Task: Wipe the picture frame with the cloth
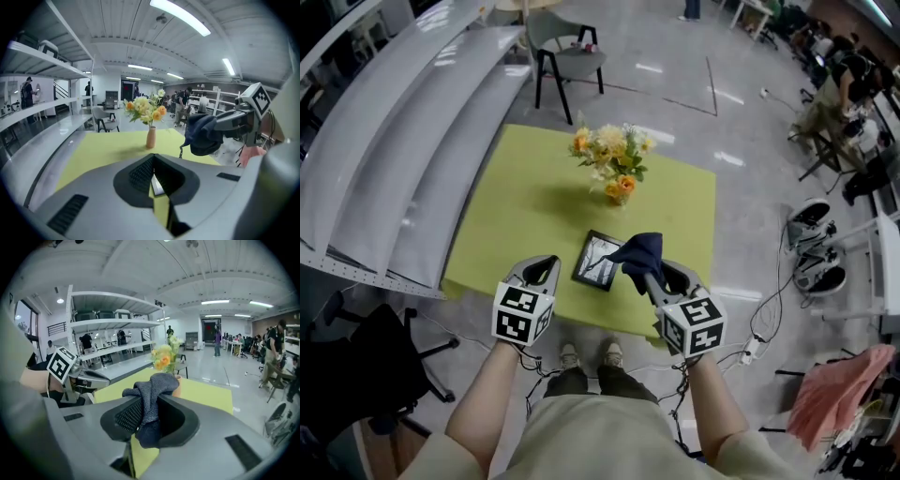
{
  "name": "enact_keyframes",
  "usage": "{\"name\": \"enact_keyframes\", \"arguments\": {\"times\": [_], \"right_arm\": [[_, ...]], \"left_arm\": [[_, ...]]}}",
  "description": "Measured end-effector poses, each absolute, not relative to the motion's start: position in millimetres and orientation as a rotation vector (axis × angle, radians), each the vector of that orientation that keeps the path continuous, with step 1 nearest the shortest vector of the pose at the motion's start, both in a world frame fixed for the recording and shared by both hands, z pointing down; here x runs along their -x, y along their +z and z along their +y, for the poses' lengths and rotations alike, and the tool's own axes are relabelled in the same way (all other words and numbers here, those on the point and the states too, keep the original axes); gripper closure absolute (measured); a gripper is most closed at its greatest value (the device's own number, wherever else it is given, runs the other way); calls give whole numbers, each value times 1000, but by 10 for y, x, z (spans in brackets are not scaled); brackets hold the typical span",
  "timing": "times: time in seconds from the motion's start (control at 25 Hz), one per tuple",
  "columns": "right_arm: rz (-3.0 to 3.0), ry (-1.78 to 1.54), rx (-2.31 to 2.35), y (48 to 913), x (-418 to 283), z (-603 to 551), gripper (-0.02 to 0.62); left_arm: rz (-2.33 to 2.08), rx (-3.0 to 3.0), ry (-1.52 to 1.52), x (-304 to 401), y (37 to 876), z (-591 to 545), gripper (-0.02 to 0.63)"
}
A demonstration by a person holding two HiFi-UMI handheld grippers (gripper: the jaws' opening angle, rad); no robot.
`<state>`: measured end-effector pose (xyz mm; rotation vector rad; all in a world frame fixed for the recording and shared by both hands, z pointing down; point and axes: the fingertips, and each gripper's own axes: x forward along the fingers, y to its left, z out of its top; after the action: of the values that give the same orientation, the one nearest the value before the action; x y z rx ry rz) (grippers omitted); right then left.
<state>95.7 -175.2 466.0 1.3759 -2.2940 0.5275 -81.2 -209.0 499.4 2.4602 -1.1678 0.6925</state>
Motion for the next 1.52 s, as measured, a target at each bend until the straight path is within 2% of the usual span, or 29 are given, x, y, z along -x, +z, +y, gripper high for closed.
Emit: {"name": "enact_keyframes", "arguments": {"times": [0.4,0.76,1.04,1.52], "right_arm": [[-2387,162,-1555,3275,-1167,-1599,497],[-2453,-22,-1702,2573,-1334,-1430,497],[-2518,-110,-1651,2370,-1168,-1214,497],[-2545,-62,-1558,2596,-1102,-1125,497]], "left_arm": [[-1341,-2734,544,792,3636,-2031,598],[-1451,-2906,264,735,2666,-1799,598],[-1507,-2940,213,772,2411,-1604,598],[-1447,-2934,231,647,2626,-1411,598]]}}
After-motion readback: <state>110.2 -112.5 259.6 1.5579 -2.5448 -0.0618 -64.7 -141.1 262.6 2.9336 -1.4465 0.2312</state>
